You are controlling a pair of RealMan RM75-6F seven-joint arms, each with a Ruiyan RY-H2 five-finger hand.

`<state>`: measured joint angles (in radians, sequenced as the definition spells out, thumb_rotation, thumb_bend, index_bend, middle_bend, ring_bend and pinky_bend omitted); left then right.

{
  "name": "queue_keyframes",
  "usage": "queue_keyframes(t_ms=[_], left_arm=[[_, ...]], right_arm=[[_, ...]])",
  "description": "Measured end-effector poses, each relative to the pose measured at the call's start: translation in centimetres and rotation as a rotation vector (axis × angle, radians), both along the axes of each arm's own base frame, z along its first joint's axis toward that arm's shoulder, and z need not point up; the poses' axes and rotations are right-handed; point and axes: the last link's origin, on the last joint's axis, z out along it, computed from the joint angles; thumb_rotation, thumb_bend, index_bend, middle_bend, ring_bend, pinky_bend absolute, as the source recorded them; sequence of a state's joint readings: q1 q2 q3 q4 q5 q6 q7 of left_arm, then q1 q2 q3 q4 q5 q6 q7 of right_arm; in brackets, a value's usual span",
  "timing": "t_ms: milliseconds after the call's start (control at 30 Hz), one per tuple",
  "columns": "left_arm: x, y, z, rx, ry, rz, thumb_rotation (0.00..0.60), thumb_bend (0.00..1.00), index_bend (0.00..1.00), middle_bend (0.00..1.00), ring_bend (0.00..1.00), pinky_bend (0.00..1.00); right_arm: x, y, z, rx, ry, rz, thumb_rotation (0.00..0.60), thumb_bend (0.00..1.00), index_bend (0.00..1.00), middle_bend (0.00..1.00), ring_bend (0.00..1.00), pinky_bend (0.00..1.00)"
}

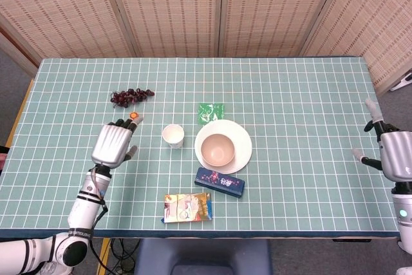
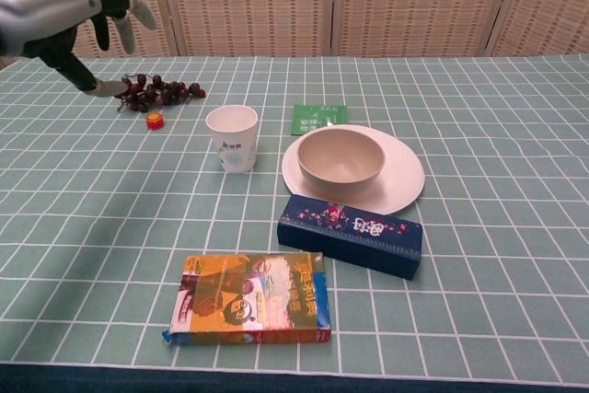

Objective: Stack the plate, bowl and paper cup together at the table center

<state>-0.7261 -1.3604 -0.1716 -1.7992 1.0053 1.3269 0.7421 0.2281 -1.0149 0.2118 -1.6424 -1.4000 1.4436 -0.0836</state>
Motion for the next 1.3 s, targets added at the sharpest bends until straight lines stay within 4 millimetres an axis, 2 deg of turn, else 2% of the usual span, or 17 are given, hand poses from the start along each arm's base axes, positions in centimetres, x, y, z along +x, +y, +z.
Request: queue_keyframes(t_ms=[200, 467, 667, 833, 1000, 1133, 1300], left_arm=[[-3.8, -0.3, 2.0, 0.036, -0.020, 0.097, 0.600, 0.25, 0.19, 0.21, 0.20, 0.29], [-8.8, -2.1, 4.9, 0.089, -0.061, 0.202, 0.600, 0.25, 0.19, 0.21, 0.19, 0.28], [-11.1, -4.1, 6.2, 0.108, -0.081, 0.203, 0.600, 0.25, 0.19, 0.21, 0.19, 0.28], [-12.3, -5.9, 7.0, 0.123, -0.095, 0.191, 0.600, 0.25, 0.20, 0.21, 0.19, 0.28], [-12.7, -6.8, 7.2, 0.109, -0.107, 0.167, 0.600, 0.25, 0.21, 0.21, 0.19, 0.28], [-12.5, -6.8, 7.1, 0.087, -0.118, 0.142, 0.600, 0.25, 0.20, 0.21, 0.19, 0.28], [-11.2, -5.4, 6.1, 0.011, -0.134, 0.102, 0.600, 0.25, 0.18, 0.20, 0.19, 0.27]], right_arm=[[0.2, -0.3, -0.7, 0.074, 0.005, 0.016, 0.600, 0.00, 0.04, 0.41, 0.49, 0.75], [1.1, -0.8, -2.1, 0.163, 0.006, 0.057, 0.600, 0.00, 0.10, 0.40, 0.47, 0.72], [2.1, -1.4, -3.4, 0.229, 0.020, 0.091, 0.600, 0.00, 0.12, 0.40, 0.46, 0.70], [3.2, -2.1, -4.8, 0.286, 0.039, 0.126, 0.600, 0.00, 0.13, 0.40, 0.46, 0.69], [3.3, -2.3, -4.9, 0.279, 0.030, 0.130, 0.600, 0.00, 0.13, 0.40, 0.46, 0.69], [3.2, -2.1, -4.5, 0.262, 0.028, 0.125, 0.600, 0.00, 0.13, 0.40, 0.46, 0.69], [2.8, -1.4, -3.6, 0.224, 0.025, 0.115, 0.600, 0.00, 0.13, 0.40, 0.46, 0.69]])
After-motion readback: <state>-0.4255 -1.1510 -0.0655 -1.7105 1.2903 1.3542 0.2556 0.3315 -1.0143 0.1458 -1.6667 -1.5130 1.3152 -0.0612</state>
